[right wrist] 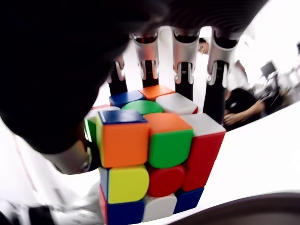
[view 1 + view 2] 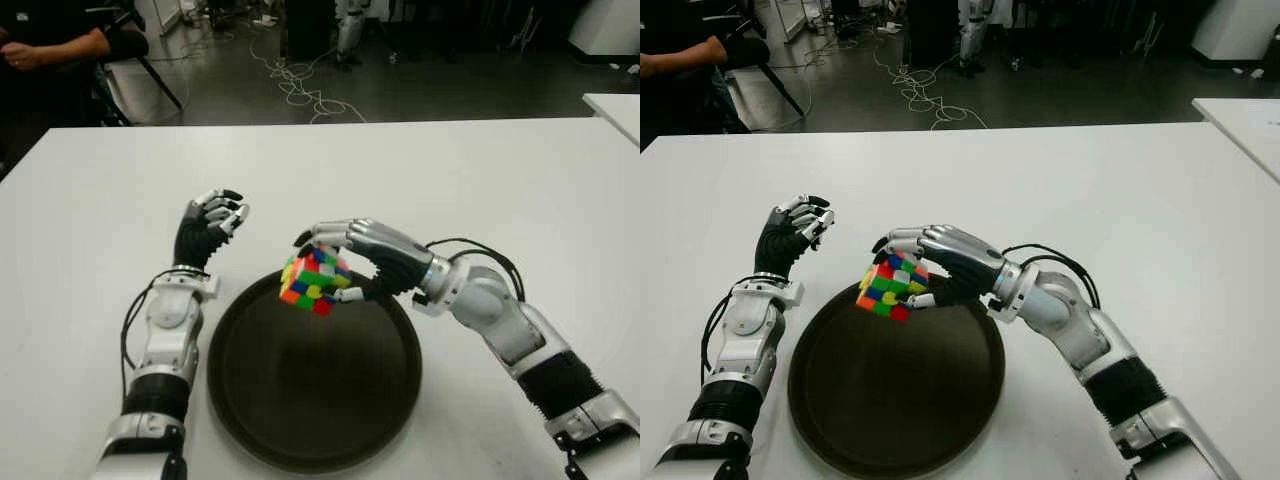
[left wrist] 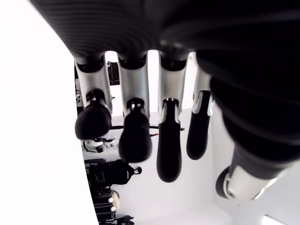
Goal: Pick up the Rubik's Cube and put it in the plate
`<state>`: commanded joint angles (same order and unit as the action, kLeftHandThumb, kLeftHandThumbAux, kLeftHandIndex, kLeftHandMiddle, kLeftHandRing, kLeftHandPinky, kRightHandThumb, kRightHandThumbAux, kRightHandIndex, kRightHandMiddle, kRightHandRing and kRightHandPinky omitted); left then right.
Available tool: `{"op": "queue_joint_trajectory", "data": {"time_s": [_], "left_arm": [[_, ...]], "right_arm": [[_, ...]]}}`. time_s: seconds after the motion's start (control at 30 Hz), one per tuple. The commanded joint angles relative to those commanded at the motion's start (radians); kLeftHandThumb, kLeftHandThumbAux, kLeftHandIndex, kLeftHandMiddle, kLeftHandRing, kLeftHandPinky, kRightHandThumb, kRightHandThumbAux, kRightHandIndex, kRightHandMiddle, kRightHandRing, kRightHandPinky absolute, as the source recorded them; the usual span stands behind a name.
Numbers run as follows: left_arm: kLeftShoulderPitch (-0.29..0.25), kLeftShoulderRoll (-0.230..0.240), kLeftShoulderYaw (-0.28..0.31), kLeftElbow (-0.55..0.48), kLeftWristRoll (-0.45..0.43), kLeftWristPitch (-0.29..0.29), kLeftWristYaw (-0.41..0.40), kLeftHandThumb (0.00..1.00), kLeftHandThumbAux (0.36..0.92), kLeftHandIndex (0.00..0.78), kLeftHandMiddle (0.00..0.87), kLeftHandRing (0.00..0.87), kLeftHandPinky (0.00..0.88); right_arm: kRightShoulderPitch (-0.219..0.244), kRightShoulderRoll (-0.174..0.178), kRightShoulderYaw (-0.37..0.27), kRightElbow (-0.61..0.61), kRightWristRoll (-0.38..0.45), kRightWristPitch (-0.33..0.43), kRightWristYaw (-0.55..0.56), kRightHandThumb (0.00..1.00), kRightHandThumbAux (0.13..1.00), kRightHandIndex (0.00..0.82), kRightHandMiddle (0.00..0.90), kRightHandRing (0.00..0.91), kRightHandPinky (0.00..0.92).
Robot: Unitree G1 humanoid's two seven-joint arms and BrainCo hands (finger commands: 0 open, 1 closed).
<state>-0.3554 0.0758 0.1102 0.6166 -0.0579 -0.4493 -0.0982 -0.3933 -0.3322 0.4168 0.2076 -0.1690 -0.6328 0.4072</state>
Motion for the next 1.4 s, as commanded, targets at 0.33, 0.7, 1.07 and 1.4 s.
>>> {"op": "queue_joint_trajectory", "data": {"time_s": [0.33,0.7,1.07,1.4], "left_arm": [[0.000,0.004,-0.003,0.000,-0.005,-0.001,-0.013,0.843,0.661,0.416,0.569,0.738,0.773],[-0.003,0.004,0.000,0.011,-0.016,-0.006,-0.022,0.844,0.660,0.420,0.571,0.737,0.775],[-0.007,0.003,-0.002,0.018,-0.007,-0.015,-0.009,0.845,0.658,0.423,0.570,0.740,0.776],[-0.006,0.002,-0.006,0.022,-0.001,-0.023,-0.007,0.845,0.660,0.420,0.576,0.745,0.782]], "right_arm": [[0.028,0.018,-0.009,-0.050,0.091,0.059,0.100,0.841,0.678,0.418,0.477,0.596,0.633],[0.053,0.043,-0.014,-0.064,0.101,0.053,0.129,0.843,0.678,0.419,0.477,0.585,0.628],[0.057,0.045,-0.018,-0.069,0.064,0.043,0.132,0.940,0.664,0.428,0.424,0.523,0.546],[0.053,0.048,-0.026,-0.043,-0.006,-0.003,0.096,0.931,0.674,0.370,0.440,0.492,0.392]]}}
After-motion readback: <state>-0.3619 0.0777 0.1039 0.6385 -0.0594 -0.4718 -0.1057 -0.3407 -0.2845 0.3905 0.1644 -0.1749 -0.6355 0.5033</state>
